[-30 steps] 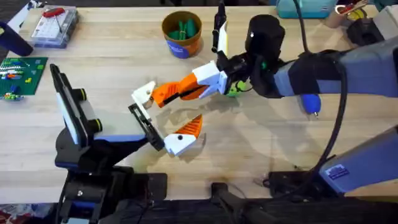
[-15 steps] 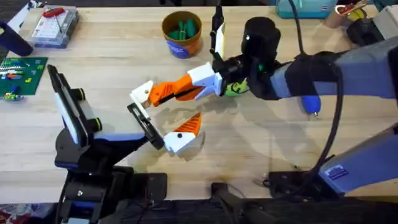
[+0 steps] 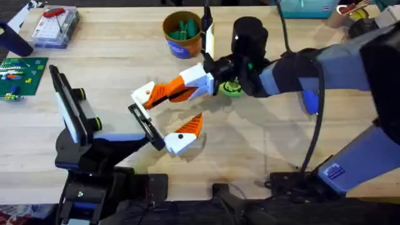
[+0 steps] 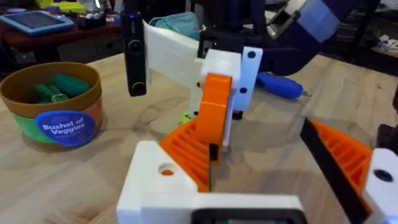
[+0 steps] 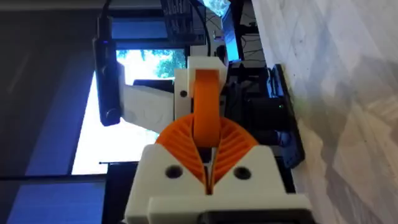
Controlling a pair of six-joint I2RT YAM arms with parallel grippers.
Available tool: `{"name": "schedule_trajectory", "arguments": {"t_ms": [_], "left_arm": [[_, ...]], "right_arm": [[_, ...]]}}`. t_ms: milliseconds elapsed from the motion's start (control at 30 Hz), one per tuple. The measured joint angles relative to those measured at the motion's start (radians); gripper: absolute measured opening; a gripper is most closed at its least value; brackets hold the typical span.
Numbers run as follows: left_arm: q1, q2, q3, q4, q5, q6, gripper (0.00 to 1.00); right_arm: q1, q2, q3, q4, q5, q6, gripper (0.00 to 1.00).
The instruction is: Pick up the gripper from the table and insert it into the empty holder that is missing its gripper. Then pick up a screw, insert it into the mounting hole, and use the screwdriver to tighten it. Finally, clean up the table by picking up the vegetable and placing it into the bucket.
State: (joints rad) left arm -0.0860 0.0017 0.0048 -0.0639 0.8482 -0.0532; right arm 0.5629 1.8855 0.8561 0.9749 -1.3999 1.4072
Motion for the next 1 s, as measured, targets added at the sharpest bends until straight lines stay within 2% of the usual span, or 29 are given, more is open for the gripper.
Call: {"name": "schedule_trajectory", "arguments": {"t_ms": [633,1000], "left_arm": [[0.001,0.000,0.000,0.002,-0.016,0.004,0.987],[0.001,0.000,0.000,0.001,-0.015,0.010,0.986]], "right_arm": [[-0.003,0.072,0.100,-0.007,-0.067,0.006,0.021],[-0.006,0.091,0.118,-0.008,-0.063,0.007,0.021]]}}
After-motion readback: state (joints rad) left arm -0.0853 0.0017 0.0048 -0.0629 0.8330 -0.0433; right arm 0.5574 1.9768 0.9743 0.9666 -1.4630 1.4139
